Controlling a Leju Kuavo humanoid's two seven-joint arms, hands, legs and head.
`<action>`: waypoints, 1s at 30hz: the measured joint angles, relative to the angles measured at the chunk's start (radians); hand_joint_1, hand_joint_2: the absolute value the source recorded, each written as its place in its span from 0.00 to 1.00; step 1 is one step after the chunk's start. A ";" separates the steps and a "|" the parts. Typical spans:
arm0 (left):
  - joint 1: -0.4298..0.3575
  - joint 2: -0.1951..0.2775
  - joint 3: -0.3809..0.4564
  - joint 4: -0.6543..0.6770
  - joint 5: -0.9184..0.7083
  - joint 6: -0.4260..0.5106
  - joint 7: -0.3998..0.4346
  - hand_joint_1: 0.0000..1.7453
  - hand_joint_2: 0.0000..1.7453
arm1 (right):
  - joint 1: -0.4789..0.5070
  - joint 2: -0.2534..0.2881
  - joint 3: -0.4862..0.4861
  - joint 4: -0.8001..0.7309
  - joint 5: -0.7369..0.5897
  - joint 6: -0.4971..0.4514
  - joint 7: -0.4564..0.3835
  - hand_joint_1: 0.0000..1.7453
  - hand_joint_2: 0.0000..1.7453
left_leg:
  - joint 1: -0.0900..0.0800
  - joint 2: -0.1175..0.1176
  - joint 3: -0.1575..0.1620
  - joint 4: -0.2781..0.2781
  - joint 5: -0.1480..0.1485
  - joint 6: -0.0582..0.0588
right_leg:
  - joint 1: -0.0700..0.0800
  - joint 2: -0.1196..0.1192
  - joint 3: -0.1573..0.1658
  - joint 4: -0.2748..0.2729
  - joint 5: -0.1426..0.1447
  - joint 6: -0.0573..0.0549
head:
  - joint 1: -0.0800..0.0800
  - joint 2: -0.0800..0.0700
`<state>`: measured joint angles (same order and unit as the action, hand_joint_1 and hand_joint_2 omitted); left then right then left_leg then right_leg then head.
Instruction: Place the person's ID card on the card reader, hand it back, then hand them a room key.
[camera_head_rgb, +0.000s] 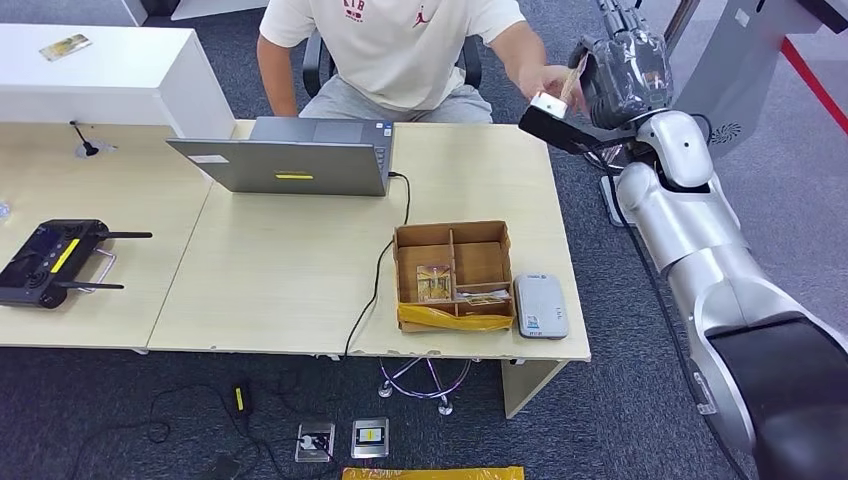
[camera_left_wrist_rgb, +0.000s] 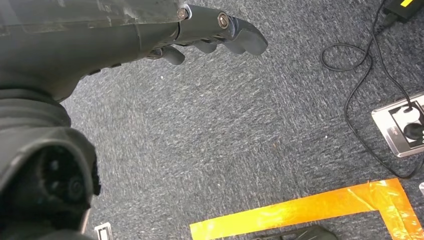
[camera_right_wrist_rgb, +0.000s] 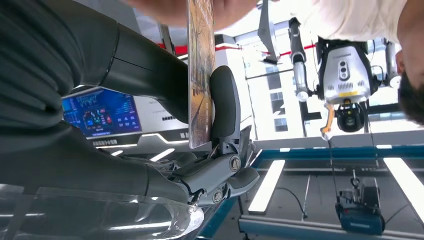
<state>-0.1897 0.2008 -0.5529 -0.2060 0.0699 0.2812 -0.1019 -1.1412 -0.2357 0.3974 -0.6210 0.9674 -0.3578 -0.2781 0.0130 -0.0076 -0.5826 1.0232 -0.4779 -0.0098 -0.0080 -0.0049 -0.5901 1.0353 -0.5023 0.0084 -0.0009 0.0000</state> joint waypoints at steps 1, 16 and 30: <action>0.000 0.001 -0.002 0.000 -0.002 -0.001 0.000 0.00 0.00 | -0.003 0.008 0.003 0.015 0.005 -0.001 0.003 1.00 1.00 | 0.000 0.000 0.000 0.000 0.000 0.000 | 0.000 0.000 0.000 0.000 0.000 0.000 | 0.000 0.000; -0.004 0.004 -0.007 0.000 -0.006 -0.011 0.005 0.00 0.00 | -0.012 0.061 0.012 0.117 0.021 -0.016 0.016 0.00 1.00 | 0.000 0.000 0.000 0.000 0.000 0.000 | 0.000 0.000 0.000 0.000 0.000 0.000 | 0.000 0.000; 0.020 0.004 -0.008 0.000 0.027 0.008 -0.001 0.00 0.00 | 0.007 0.053 0.002 0.097 -0.242 0.118 -0.044 0.00 1.00 | 0.000 0.001 0.001 0.000 0.000 0.000 | 0.000 0.001 0.000 0.000 0.000 0.000 | 0.000 0.000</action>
<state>-0.1695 0.2048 -0.5612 -0.2060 0.0974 0.2895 -0.1029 -1.1345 -0.1826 0.3993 -0.5236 0.7252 -0.2401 -0.3220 0.0130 -0.0070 -0.5818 1.0234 -0.4779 -0.0098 -0.0079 -0.0042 -0.5906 1.0349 -0.5023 0.0084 -0.0009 0.0000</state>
